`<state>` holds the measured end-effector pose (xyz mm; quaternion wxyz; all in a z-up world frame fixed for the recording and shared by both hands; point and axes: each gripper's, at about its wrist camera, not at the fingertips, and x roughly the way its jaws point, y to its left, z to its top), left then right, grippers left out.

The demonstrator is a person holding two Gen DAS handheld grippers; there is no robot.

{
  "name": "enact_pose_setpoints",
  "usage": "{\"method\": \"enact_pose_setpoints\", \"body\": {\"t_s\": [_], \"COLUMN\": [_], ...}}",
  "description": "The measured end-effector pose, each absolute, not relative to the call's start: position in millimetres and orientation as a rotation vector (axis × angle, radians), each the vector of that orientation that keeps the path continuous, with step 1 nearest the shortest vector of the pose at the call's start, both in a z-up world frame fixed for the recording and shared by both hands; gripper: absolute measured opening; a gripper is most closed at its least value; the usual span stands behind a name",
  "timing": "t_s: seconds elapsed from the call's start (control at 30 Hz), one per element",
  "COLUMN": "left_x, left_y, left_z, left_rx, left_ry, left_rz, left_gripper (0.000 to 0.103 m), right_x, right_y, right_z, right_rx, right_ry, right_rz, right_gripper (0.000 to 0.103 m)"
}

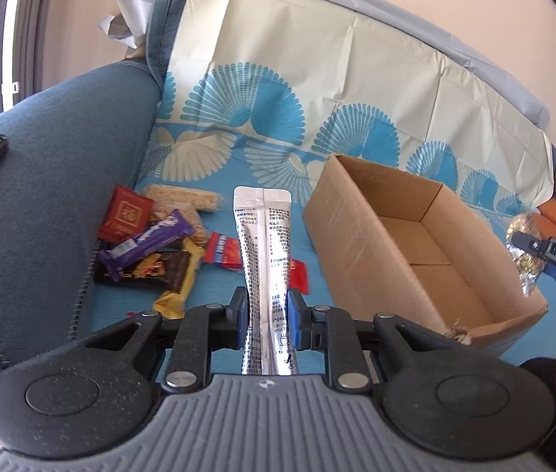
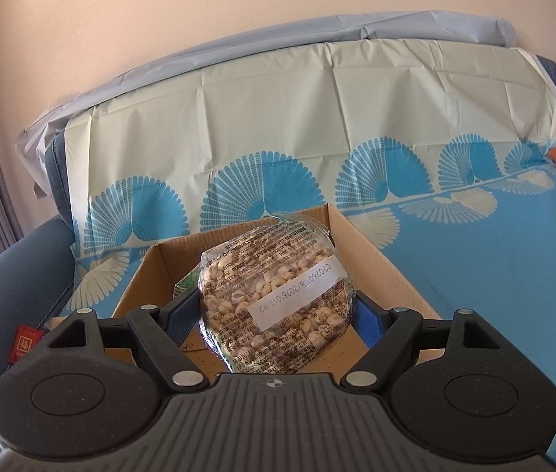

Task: Organize snacks
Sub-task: 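Carry both held snacks over the box and open both grippers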

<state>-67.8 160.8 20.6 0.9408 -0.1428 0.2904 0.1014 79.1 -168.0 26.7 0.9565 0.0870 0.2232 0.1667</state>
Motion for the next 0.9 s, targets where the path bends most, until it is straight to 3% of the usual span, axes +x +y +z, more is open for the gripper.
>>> {"method": "enact_pose_setpoints", "body": {"t_s": [0.43,0.9], "left_x": [20,75], "left_y": [62,7], "left_z": [66,68], "left_rx": [-0.213,-0.177], "left_ry": [0.523,0.527], "left_rz": [0.037,-0.046], "left_gripper": [0.022,0.022], "right_x": [85,87], "right_y": [-185,-190], "right_z": [24,23], "right_rx": [0.266,0.288], "right_ry": [0.468,0.472], "right_rz": [0.376,0.391], "right_gripper": [0.082,0.082]}}
